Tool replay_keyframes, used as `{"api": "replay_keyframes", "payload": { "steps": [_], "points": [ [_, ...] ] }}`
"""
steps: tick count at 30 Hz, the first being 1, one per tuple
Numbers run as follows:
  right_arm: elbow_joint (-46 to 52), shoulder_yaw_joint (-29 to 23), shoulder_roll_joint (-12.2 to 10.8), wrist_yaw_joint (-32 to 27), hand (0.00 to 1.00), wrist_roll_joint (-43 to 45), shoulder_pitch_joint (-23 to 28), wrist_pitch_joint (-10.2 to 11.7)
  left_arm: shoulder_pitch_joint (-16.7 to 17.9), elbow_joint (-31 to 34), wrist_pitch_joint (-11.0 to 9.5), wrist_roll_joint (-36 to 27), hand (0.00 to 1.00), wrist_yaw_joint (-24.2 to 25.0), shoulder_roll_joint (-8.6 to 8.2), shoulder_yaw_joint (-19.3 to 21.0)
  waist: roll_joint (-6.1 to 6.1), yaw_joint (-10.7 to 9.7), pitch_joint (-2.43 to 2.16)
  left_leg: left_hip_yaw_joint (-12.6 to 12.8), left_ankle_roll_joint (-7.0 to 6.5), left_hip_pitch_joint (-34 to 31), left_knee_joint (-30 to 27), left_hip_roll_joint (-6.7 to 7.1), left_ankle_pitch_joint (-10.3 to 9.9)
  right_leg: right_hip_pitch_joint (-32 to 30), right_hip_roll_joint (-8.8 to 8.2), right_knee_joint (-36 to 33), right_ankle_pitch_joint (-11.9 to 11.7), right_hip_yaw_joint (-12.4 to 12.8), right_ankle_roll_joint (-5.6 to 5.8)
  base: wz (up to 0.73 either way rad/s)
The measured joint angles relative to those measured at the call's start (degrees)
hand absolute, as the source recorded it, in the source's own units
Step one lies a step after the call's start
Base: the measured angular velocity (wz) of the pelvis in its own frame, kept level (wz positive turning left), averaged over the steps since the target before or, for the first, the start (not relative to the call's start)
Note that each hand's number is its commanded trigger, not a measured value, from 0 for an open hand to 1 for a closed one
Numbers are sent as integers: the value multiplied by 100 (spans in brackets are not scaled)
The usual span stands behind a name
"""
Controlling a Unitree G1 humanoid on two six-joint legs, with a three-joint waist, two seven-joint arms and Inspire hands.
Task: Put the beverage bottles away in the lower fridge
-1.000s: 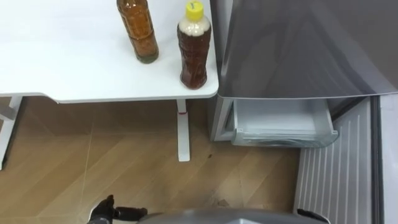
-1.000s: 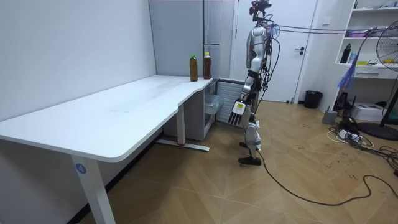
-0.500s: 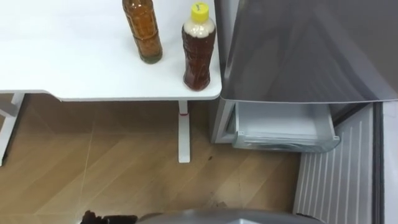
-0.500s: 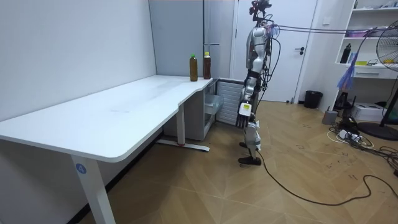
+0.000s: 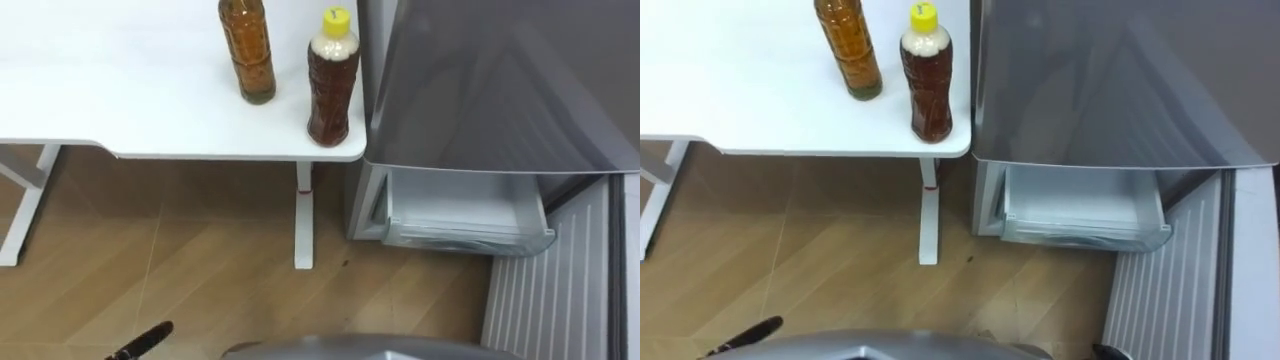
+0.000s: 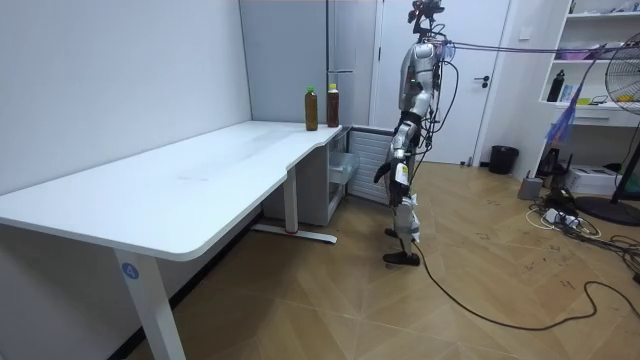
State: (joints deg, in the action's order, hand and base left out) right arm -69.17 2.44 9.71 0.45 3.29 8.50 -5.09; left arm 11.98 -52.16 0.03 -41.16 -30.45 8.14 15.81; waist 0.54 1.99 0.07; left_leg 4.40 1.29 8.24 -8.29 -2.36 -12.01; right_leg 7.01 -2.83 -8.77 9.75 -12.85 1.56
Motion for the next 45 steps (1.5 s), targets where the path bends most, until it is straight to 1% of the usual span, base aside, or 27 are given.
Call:
{"api": "replay_keyframes", "payload": {
  "steps": [1,4,6,7,9,10,11,12,14,15,17,19,22,23,24,25,26,27,29,30,31,33,34,36,40,43,45],
  "points": [
    [2,0,4,6,0,11,6,0,1,84,-17,0,0,-66,7,0,-2,3,-1,-1,0,-3,0,0,0,-1,1,-2,0,2,-1,0],
    [41,-1,12,1,0,81,57,-2,7,648,-72,1,0,-421,20,20,-19,7,-7,-42,0,-36,-21,0,0,-22,0,-11,-1,-8,-2,0],
    [81,2,17,8,0,215,67,-3,4,1231,-229,8,0,-643,23,19,-37,5,-11,-51,0,-66,-33,0,1,-27,1,-24,-2,-5,-3,0],
    [85,-3,19,16,0,258,66,-2,-1,1373,-269,20,0,-694,23,28,-48,17,-17,-50,0,-59,-34,0,1,-21,1,-26,-2,-6,-4,0],
    [72,-110,19,46,0,453,101,16,-5,2139,-309,171,0,-921,15,110,-61,8,-27,-46,0,-30,-28,0,1,-9,1,-17,-2,-7,-4,0],
    [72,-132,17,63,0,468,101,17,-14,2340,-316,215,0,-970,15,164,-61,15,-27,-53,0,-30,-22,0,1,-4,3,-17,-2,-6,-4,0],
    [72,-170,17,112,0,499,102,23,-40,2681,-390,350,0,-1063,17,261,-62,7,-27,-54,0,-24,-15,0,1,0,4,-19,-2,-6,-4,0],
    [63,-231,13,141,0,507,119,32,-62,2953,-512,543,0,-1163,17,329,-66,4,-27,-44,0,13,-6,0,1,7,3,-20,-2,5,-3,-4],
    [67,-288,13,166,0,499,112,54,-66,3261,-661,765,0,-1242,36,409,-75,5,-33,-31,0,36,-1,0,1,51,4,-23,-2,30,-3,-5],
    [66,-289,13,172,0,497,174,84,-64,3523,-676,920,0,-1302,45,415,-73,1,-31,-30,0,31,2,1,1,47,6,-13,-2,32,-3,0],
    [44,-309,13,191,0,499,199,118,-65,3822,-704,1228,0,-1352,47,414,-74,0,-31,-30,0,22,5,1,1,29,8,-15,-2,46,-3,0],
    [36,-327,13,217,0,498,216,136,-66,3986,-765,1453,0,-1395,53,422,-87,1,-33,-31,0,21,13,1,0,26,10,-16,-2,46,-3,0],
    [26,-362,11,266,0,508,228,126,-68,4363,-753,1782,0,-1393,53,419,-75,-10,-34,-63,1,-10,6,0,0,-13,9,-13,-2,14,-3,4],
    [23,-367,13,326,0,522,232,124,-68,4651,-753,2073,0,-1396,60,421,-64,-9,-38,-99,0,-51,-10,3,0,-4,8,-9,-2,-1,-3,11],
    [12,-368,18,355,0,535,232,123,-68,4937,-753,2348,0,-1391,100,415,-64,-13,-35,-126,0,-68,-20,9,0,-5,7,-1,-2,-10,-4,10],
    [13,-369,18,358,0,536,239,124,-68,5091,-754,2430,0,-1387,129,412,-68,-11,-35,-124,0,-65,-22,9,0,-8,7,-1,-2,-10,-4,4],
    [13,-369,27,372,0,537,270,126,-69,5398,-755,2558,0,-1368,196,407,-81,-19,-36,-125,0,-63,-24,8,0,-7,8,4,-2,-11,-4,0],
    [20,-369,47,406,0,553,269,129,-85,5692,-757,2567,0,-1284,239,409,-97,-25,-34,-121,0,-65,-24,8,0,2,7,7,-2,-13,-4,0],
    [30,-383,53,444,0,591,280,134,-142,6037,-754,2584,0,-1073,306,426,-115,-28,-35,-124,0,-63,-24,8,1,18,5,13,-2,-26,-4,0],
    [18,-386,59,477,0,620,284,149,-145,6313,-756,2584,0,-900,338,424,-110,-40,-33,-127,0,-52,-25,8,1,32,4,14,-2,-28,-3,0],
    [13,-385,64,495,0,645,279,152,-149,6439,-759,2585,0,-808,355,421,-105,-46,-32,-129,0,-47,-28,8,1,37,3,12,-2,-29,-3,0],
    [-32,-383,77,617,0,670,229,178,-225,6788,-762,2563,0,-429,418,406,-83,-90,-9,-128,-1,-46,-49,12,2,48,-1,11,-1,-28,-2,0],
    [-78,-381,77,622,0,670,191,193,-259,6855,-763,2561,0,-361,421,397,-78,-101,2,-134,-1,-46,-51,13,2,50,-1,11,-1,-27,-2,0],
    [-261,-378,93,642,0,653,54,215,-334,7097,-769,2495,0,-52,471,288,-69,-162,36,-125,-1,-43,-62,18,3,24,-3,14,2,-5,2,0],
    [-340,-382,114,692,0,693,-17,283,-475,7372,-771,2495,0,455,470,131,-82,-199,54,-134,-1,-57,-55,15,2,-14,1,7,8,12,1,0],
    [-337,-373,128,795,0,861,-7,295,-549,7731,-778,2414,0,919,476,-103,-92,-231,59,-126,-1,-80,-44,13,2,-32,5,-2,8,12,0,0],
    [-335,-369,134,794,0,919,-28,295,-774,7764,-779,2143,0,1275,500,-307,-87,-332,64,-120,-1,-116,-61,14,3,-18,3,2,8,-2,0,3]
  ]
}}
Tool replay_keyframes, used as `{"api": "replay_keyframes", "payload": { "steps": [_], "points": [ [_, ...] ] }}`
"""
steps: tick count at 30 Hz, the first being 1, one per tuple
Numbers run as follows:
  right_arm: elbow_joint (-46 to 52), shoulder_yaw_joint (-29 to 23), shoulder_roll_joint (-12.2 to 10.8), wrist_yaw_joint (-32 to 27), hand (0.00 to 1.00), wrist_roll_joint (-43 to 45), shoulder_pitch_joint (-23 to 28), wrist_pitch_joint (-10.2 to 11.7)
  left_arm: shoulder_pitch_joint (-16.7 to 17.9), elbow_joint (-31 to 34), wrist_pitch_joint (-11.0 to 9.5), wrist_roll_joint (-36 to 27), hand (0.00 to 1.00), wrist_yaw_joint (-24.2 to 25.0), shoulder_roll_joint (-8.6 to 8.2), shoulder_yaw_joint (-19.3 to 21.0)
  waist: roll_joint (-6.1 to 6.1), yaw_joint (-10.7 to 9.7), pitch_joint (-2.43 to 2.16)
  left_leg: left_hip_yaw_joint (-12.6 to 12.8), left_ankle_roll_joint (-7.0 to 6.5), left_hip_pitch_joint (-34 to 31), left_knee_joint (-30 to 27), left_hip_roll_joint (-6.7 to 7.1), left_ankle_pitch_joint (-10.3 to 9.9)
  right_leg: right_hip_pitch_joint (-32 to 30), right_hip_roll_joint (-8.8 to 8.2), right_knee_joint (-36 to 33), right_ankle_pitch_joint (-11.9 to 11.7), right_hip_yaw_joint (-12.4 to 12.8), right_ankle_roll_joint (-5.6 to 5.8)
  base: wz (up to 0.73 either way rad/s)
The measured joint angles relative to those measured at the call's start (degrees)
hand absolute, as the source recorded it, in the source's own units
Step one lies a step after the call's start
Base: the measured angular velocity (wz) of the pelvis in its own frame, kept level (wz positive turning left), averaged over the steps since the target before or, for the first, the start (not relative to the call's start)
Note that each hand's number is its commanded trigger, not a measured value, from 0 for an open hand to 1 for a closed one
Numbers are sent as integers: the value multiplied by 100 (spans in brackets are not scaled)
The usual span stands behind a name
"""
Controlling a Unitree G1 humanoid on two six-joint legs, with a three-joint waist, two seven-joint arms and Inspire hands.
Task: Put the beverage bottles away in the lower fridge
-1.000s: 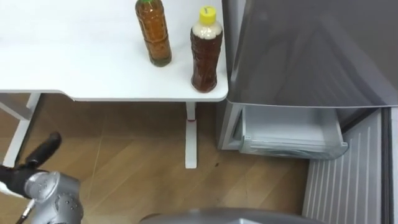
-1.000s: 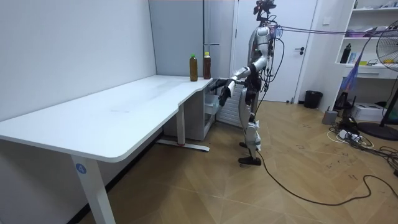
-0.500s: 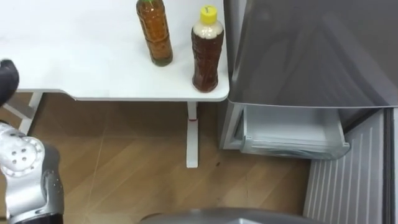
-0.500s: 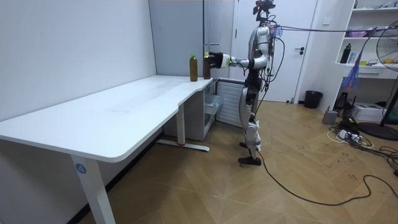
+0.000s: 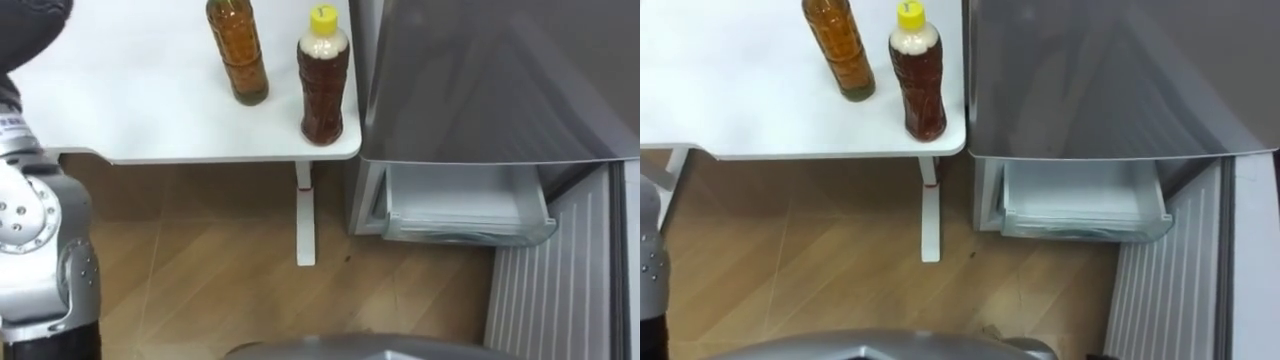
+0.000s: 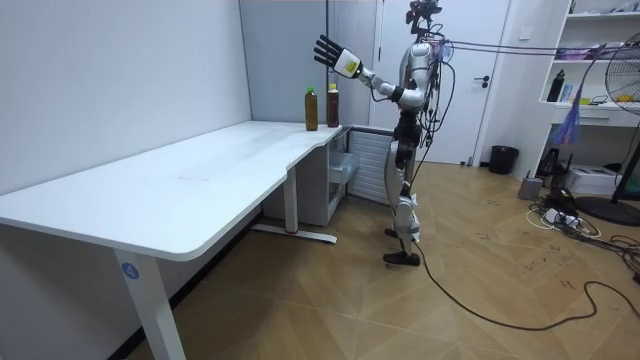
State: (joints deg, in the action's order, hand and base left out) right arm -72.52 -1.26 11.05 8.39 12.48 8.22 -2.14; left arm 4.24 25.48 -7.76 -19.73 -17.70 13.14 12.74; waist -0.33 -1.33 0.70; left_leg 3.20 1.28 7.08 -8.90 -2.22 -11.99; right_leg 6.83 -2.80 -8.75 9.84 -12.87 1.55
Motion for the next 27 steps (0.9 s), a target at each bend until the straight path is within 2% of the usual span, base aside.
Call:
{"api": "replay_keyframes", "payload": {
  "steps": [5,9,14,17,21,27],
  "points": [
    [27,0,3,-1,0,250,-55,-1,-287,-2,71,-97,0,671,28,-460,-21,-135,0,57,0,-50,-66,1,0,-52,-5,1,-1,46,-1,-5],
    [11,2,9,56,0,292,-27,-58,-414,-2,320,-96,0,1191,32,-696,-69,-176,-12,140,0,-48,-73,-2,0,-103,-1,-2,-1,144,-1,-11],
    [-95,19,-6,149,0,355,-21,-183,-493,3,492,-100,0,1541,33,-820,-103,-276,-32,171,0,-42,-71,-1,0,-124,-1,-5,0,185,-1,-5],
    [-130,69,-6,191,0,358,-41,-291,-493,3,611,-97,0,1810,32,-937,-84,-313,-22,174,0,-38,-71,-2,0,-129,0,-9,0,191,-1,0],
    [-184,66,-6,270,0,426,-67,-296,-493,2,691,-99,0,2143,30,-1107,-34,-346,7,190,0,16,-67,-3,0,-118,3,-12,0,217,-1,-1],
    [-180,57,-6,288,0,549,-130,-293,-493,2,747,-106,0,2526,25,-1121,-15,-359,3,280,0,57,-66,-7,0,-117,11,-21,0,318,-1,-7]
  ]
}}
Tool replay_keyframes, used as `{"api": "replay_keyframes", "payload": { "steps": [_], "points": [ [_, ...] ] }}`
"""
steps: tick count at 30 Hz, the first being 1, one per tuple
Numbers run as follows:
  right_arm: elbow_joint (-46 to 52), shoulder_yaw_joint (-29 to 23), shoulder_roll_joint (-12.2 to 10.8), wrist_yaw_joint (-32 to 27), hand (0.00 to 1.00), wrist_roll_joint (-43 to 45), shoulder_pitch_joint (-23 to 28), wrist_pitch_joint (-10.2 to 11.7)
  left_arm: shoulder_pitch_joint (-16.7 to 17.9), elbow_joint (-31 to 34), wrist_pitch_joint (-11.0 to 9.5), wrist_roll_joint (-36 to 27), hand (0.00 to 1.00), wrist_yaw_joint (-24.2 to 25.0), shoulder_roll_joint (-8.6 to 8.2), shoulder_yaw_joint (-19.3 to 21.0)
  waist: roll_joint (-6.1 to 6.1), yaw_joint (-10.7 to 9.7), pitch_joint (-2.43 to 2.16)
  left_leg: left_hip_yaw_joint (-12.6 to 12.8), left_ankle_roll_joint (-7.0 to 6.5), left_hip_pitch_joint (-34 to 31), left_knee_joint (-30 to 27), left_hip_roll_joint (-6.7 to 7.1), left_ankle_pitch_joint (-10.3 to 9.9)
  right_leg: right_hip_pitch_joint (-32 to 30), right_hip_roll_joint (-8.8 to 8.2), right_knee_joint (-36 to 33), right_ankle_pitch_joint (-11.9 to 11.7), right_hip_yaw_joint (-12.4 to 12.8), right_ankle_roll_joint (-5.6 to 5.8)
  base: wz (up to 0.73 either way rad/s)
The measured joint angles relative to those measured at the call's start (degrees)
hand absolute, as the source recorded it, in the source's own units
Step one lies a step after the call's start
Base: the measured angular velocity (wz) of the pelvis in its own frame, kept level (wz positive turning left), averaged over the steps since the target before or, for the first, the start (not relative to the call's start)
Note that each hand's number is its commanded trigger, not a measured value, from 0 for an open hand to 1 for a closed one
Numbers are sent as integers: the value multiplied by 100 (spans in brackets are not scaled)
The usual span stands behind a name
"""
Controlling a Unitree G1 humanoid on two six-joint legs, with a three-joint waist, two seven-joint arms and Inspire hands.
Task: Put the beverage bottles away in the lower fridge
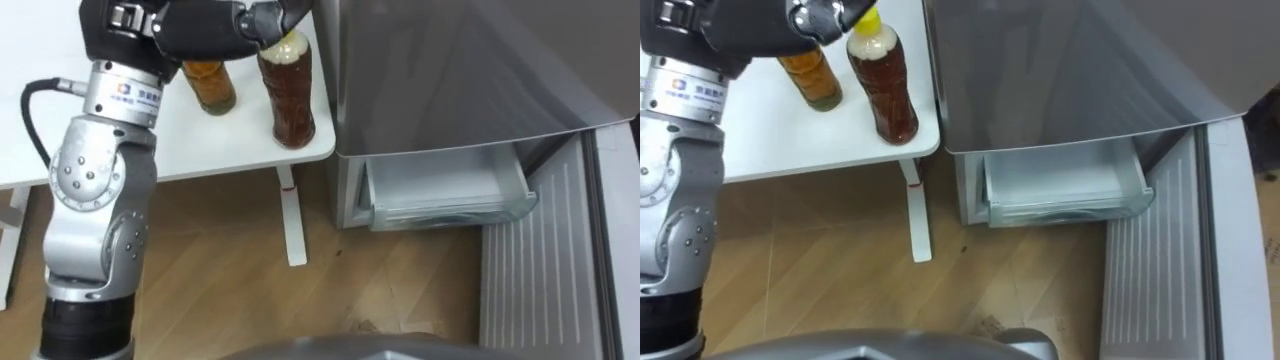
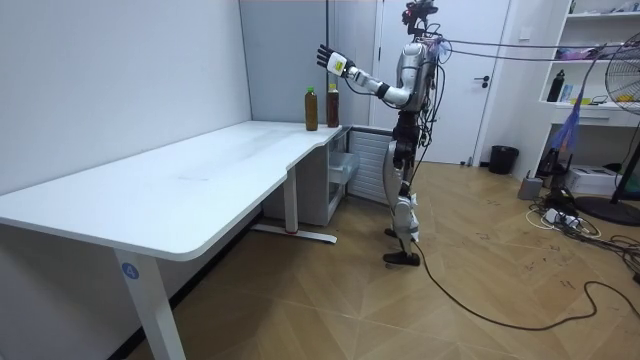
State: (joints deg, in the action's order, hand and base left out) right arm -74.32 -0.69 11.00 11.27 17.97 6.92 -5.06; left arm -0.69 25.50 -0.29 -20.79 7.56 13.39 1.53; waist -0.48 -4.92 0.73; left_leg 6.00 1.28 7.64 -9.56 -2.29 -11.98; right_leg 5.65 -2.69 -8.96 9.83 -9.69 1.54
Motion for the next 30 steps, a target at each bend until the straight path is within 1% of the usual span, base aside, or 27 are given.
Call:
{"api": "replay_keyframes", "payload": {
  "steps": [4,8,12,15,17,26,30],
  "points": [
    [0,1,0,13,0,35,-14,6,0,0,0,-2,0,132,-5,-25,2,-20,0,4,0,6,0,-3,0,11,-1,-54,0,12,0,0],
    [5,15,0,7,0,34,-19,18,0,-58,-1,-32,0,266,-54,-194,35,-19,5,15,0,30,1,-3,0,19,-8,-84,2,12,-3,0],
    [11,168,0,-56,0,33,-40,17,1,-307,0,-452,0,331,-90,-399,32,-18,3,15,-1,9,1,-4,0,-38,-6,-91,2,16,-4,0],
    [8,172,0,-65,0,34,-38,17,1,-353,0,-608,0,353,-99,-412,40,-3,7,15,-1,-6,2,-5,1,-69,-6,-122,3,22,-4,0],
    [5,172,0,-83,0,33,-39,19,1,-496,0,-659,0,391,-100,-412,39,-1,6,15,-1,-5,2,-5,1,-76,-7,-149,6,22,-4,0],
    [13,176,-2,-252,0,29,-39,36,21,-692,2,-660,0,389,-119,-407,21,41,-15,21,-2,-8,-7,-8,1,-85,-5,-166,11,9,-9,0],
    [10,186,-2,-263,0,31,-77,49,21,-709,2,-649,0,384,-119,-408,18,45,-17,30,-2,-7,-6,-8,1,-74,-4,-167,11,14,-10,0]
  ]
}}
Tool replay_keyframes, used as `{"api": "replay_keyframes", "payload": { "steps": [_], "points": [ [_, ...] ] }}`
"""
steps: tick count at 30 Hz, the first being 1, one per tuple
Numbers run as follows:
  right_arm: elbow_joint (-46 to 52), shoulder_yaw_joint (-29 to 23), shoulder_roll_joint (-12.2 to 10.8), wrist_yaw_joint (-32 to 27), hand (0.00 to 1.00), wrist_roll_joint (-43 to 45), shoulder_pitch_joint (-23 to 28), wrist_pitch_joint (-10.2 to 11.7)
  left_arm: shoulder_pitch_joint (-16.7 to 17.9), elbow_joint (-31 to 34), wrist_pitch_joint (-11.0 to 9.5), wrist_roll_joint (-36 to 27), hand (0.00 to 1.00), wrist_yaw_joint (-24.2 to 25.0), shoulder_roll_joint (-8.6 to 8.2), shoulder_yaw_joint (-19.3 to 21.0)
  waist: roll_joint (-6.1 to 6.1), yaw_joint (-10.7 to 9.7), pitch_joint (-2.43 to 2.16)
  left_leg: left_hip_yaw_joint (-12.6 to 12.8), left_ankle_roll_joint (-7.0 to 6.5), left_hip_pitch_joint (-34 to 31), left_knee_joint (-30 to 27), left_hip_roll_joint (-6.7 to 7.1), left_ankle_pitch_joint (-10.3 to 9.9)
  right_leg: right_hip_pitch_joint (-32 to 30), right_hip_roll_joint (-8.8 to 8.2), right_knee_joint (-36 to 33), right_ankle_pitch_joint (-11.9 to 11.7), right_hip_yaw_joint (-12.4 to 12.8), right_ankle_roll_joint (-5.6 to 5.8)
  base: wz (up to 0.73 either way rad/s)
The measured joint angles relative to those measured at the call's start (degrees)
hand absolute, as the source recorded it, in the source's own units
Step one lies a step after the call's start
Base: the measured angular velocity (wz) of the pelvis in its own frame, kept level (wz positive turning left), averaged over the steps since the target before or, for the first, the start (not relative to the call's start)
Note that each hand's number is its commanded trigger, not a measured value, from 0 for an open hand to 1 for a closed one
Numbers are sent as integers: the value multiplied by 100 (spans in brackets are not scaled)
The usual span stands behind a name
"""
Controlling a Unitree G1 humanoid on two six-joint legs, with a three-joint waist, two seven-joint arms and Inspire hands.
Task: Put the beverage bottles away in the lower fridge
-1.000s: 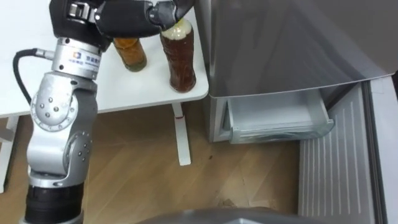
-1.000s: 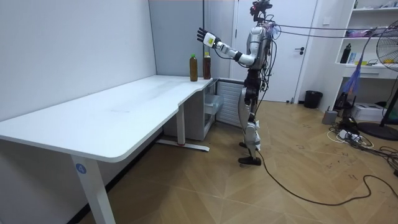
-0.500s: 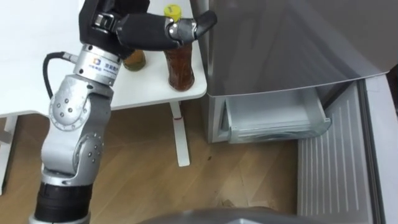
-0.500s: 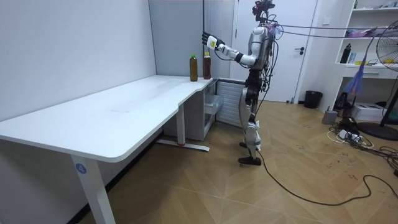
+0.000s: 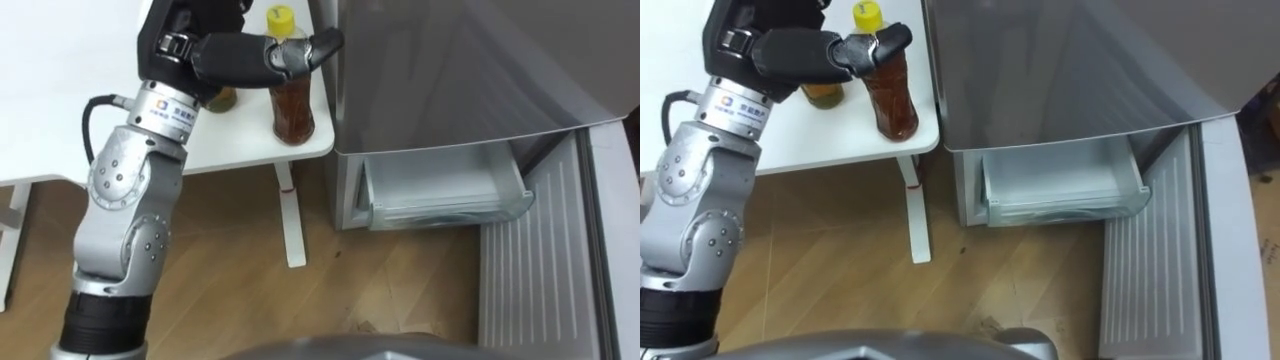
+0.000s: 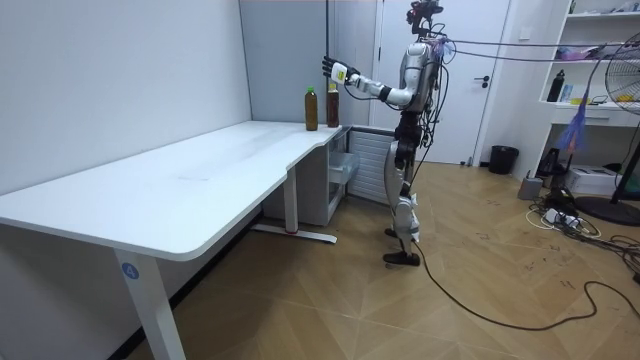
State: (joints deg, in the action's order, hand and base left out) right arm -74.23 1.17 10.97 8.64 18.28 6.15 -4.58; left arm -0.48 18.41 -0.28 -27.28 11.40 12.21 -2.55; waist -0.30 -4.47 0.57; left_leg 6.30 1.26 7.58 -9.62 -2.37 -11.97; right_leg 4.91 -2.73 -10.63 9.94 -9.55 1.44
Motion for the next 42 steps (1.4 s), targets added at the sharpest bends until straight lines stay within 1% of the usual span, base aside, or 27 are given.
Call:
{"api": "replay_keyframes", "payload": {
  "steps": [6,10,17,22,28,29,30,34,36,42],
  "points": [
    [-16,12,-12,-8,0,-49,9,-33,4,0,2,2,0,-125,-2,-15,7,-14,4,0,0,13,0,0,0,0,-2,3,0,-8,0,0],
    [-16,7,-21,-37,0,-57,28,-54,5,1,16,2,0,-122,-7,-15,12,-14,1,0,0,11,0,0,0,0,-3,1,0,-13,0,0],
    [-14,6,-22,-34,0,-101,42,-101,5,1,57,2,0,-121,-9,-15,24,-14,-18,0,0,12,-1,0,0,0,-4,-1,0,-13,0,0],
    [-16,6,-33,-29,0,-100,43,-148,19,0,78,3,0,-114,-25,-34,32,-24,-15,0,0,17,0,0,0,0,-3,1,0,-13,0,0],
    [-7,6,-69,-27,0,-95,42,-177,150,0,217,74,0,-97,-31,-163,44,-22,-11,9,0,12,0,0,0,-14,-3,-4,1,-7,0,0],
    [-10,10,-68,-31,0,-95,39,-177,152,-37,227,74,0,-85,-30,-207,58,-15,-4,12,0,15,0,0,0,-12,-3,-3,1,-6,0,0],
    [-16,13,-69,-38,0,-97,35,-177,153,-156,229,75,0,-60,-31,-240,56,-14,-9,15,0,19,-1,0,0,-7,-2,-3,1,-5,-1,0],
    [-13,25,-73,-46,0,-102,42,-176,145,-350,98,141,0,-58,-35,-249,45,-7,-22,117,0,55,0,-11,0,6,-1,-14,0,19,-1,-4],
    [-3,25,-81,-42,0,-100,45,-177,142,-400,45,227,0,-48,-35,-249,48,-10,-22,123,0,73,0,-12,0,15,-1,-12,1,20,-2,-2],
    [-4,23,-80,-39,0,-117,46,-178,140,-494,-23,319,0,54,-35,-249,52,-12,-19,123,0,95,0,-15,0,22,-2,-16,1,15,-3,0]
  ]
}}
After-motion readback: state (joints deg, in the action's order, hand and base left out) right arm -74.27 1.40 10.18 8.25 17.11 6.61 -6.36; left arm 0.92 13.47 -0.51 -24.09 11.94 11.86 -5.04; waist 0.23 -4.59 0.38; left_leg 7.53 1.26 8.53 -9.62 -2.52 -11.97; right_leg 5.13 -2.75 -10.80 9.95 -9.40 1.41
